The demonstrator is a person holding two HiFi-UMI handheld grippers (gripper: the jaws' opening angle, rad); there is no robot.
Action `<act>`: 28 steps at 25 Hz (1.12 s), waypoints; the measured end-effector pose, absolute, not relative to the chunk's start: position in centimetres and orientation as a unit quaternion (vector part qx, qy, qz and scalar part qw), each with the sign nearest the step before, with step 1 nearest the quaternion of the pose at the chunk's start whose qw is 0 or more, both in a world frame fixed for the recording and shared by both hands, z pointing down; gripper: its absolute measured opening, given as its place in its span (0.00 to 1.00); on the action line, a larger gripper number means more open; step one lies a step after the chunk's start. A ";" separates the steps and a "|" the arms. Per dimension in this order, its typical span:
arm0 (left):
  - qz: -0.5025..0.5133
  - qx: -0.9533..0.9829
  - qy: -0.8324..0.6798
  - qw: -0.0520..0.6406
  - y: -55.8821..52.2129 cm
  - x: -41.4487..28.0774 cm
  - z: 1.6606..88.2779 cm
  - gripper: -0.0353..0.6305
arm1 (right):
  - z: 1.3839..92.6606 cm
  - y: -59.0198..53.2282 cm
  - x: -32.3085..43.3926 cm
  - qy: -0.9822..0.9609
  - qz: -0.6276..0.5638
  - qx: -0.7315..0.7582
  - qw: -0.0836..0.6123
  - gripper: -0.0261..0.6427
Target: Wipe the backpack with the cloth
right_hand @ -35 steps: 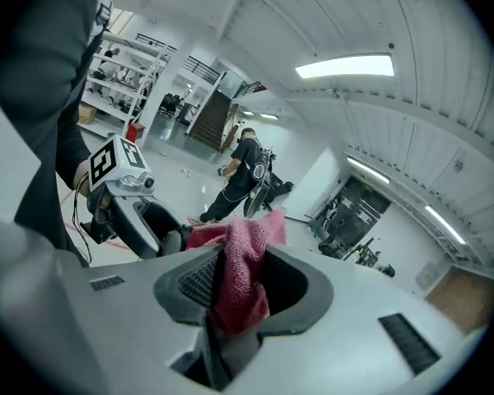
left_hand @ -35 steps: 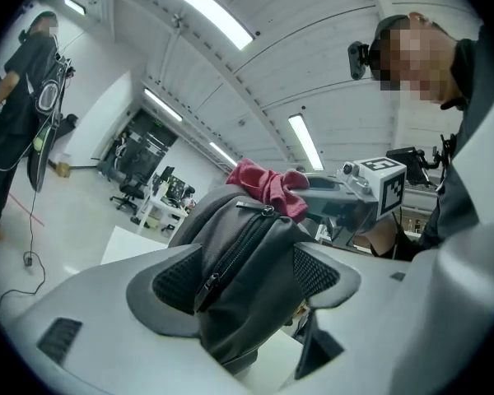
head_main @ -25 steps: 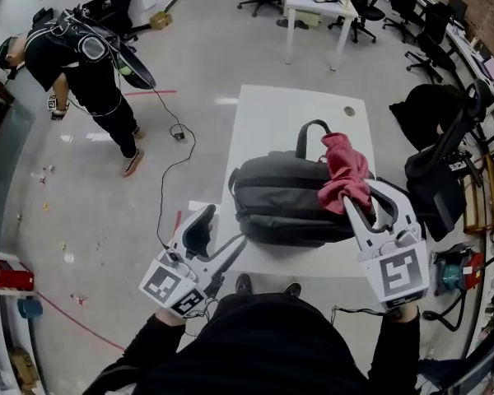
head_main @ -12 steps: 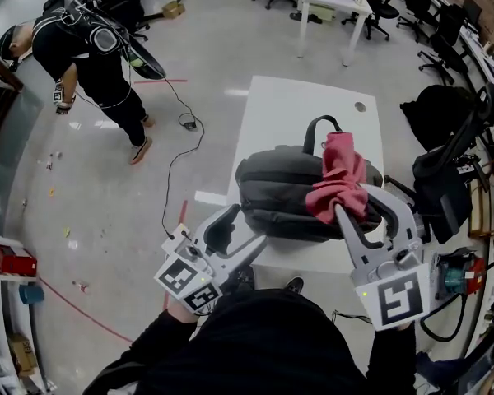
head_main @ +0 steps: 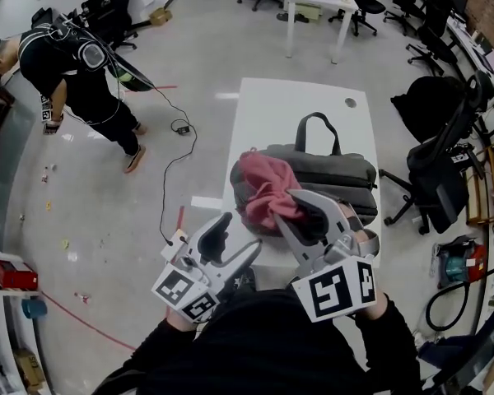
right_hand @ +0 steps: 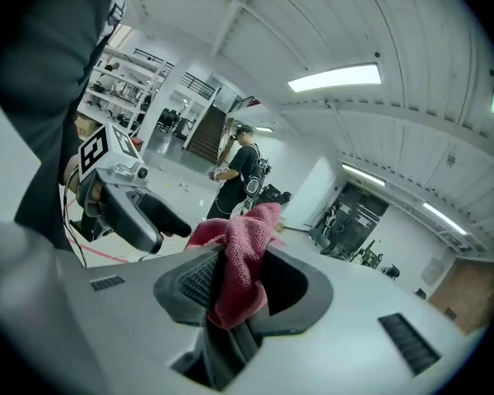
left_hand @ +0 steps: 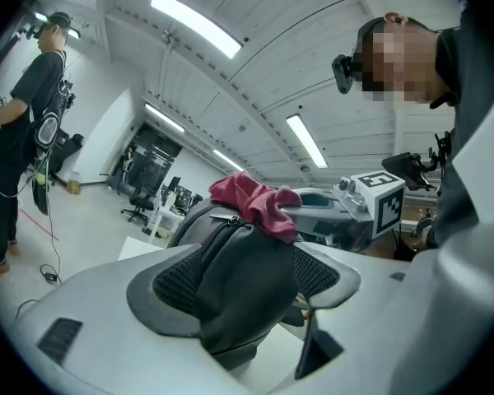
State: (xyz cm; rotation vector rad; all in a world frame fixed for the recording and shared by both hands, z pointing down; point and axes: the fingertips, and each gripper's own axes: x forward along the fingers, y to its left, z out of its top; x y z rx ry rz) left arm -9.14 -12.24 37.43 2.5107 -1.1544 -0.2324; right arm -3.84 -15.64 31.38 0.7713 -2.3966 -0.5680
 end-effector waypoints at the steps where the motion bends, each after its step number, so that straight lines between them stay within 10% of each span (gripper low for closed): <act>1: -0.084 0.889 -0.412 0.180 -12.3 -9.3 37.2 0.59 | 31.4 -15.8 -2.5 -0.890 -0.207 0.296 0.277 0.22; 15: -0.076 0.938 -0.323 0.098 -11.1 -0.6 30.2 0.56 | 32.2 -18.0 18.8 -0.858 -0.038 0.482 0.175 0.22; 23: -0.039 0.928 -0.349 0.123 -11.6 2.1 33.5 0.56 | 27.7 -19.1 20.0 -0.906 0.028 0.421 -0.017 0.22; 28: -0.045 0.910 -0.392 0.129 -12.1 3.4 33.7 0.56 | 28.8 -19.0 13.1 -0.932 -0.079 0.338 0.104 0.22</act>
